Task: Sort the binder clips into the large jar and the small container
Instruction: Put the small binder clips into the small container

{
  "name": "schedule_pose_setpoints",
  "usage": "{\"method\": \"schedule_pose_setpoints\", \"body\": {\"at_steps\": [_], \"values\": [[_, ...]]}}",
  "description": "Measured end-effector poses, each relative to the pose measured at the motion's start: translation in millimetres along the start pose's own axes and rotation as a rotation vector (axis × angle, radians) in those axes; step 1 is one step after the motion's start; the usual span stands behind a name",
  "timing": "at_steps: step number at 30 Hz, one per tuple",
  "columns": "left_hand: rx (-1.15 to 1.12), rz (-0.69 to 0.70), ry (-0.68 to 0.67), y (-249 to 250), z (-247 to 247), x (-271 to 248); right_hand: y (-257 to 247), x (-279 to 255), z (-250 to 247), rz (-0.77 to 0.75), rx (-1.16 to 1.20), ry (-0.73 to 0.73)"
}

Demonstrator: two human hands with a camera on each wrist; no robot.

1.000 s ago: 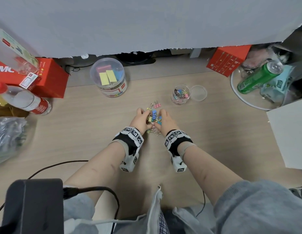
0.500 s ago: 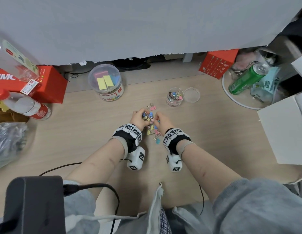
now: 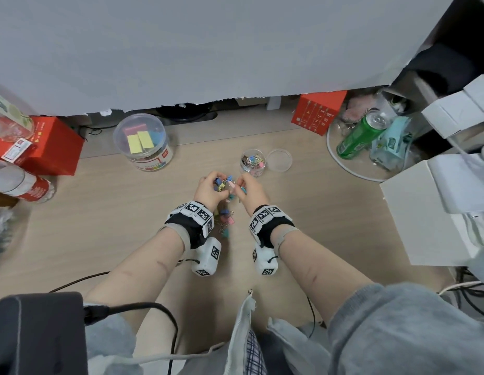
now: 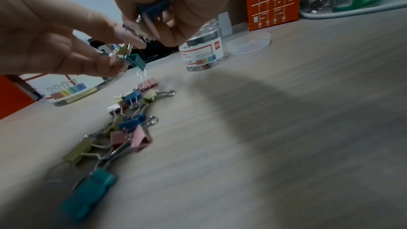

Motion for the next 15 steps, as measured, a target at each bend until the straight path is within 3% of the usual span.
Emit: {"method": "schedule_pose_setpoints", "body": {"at_steps": [8,15], "values": [[-0.074,0.000,-0.011,22.4,14.1,0.4,-2.8,14.4,-42.4,-0.058,0.061,0.133],[-0.187,0.025,0.000,56.9,22.9,6.1,-4.7,36.5,-59.0,-0.025,0.041,0.095]]}}
Point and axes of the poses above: each hand's wrist, its own x-axis towards the middle knuckle, its own z-axis out of the palm, y = z × x, the point moved 8 cm from there along x, towards the middle knuckle, and after that the axes turned 11 degrees about y, right-handed, at the moved point
